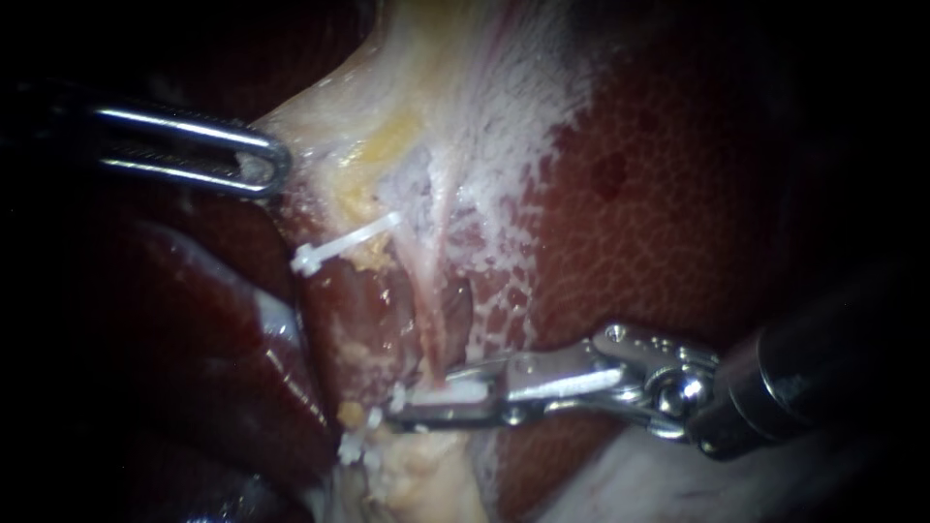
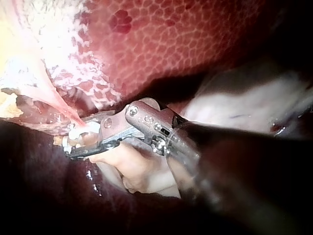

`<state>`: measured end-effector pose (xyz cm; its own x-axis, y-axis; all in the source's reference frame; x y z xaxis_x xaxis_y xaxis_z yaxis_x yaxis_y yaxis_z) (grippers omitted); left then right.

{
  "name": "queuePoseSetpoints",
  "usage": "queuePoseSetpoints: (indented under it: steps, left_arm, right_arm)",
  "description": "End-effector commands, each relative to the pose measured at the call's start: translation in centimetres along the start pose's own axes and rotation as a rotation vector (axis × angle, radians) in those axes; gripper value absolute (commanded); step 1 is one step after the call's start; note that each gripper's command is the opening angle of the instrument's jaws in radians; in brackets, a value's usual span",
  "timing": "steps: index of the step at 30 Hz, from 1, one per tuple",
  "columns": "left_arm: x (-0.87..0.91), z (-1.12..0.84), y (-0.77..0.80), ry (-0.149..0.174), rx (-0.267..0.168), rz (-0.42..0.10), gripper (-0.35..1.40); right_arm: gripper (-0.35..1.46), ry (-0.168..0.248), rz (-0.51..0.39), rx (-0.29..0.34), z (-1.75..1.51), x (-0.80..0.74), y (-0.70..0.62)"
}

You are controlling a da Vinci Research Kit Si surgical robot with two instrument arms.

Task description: Going back first clip right tube

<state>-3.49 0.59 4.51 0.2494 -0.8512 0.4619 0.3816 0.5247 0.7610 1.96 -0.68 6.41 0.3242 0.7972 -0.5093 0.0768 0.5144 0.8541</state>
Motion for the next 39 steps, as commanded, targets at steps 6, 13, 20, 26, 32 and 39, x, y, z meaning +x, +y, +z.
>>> queuePoseSetpoints:
  steps: [6,13,20,26,32,39]
  left_arm:
    - [0.0,-0.01,0.0,0.0,0.0,0.0,-0.35]
    - [0.0,-0.01,-0.01,0.0,-0.001,0.0,-0.35]
    - [0.01,-0.01,-0.01,-0.001,-0.001,0.0,-0.35]
    - [0.01,0.0,-0.01,-0.001,-0.001,0.001,-0.35]
    - [0.07,0.02,0.0,-0.002,-0.004,0.003,-0.35]
    - [0.08,0.03,0.01,-0.002,-0.004,0.004,-0.35]
  right_arm:
    - [0.53,-0.009,-0.14,-0.005,0.02,0.04,0.01]
    - [0.58,-0.018,-0.273,-0.009,0.0,0.19,0.04]
    - [0.6,-0.02,-0.307,-0.009,-0.04,0.21,0.1]
    - [0.6,-0.022,-0.308,-0.005,-0.1,0.19,0.08]
    - [0.6,-0.024,-0.31,0.003,-0.3,0.13,0.05]
    - [0.6,-0.005,-0.326,-0.039,-0.72,0.16,0.02]
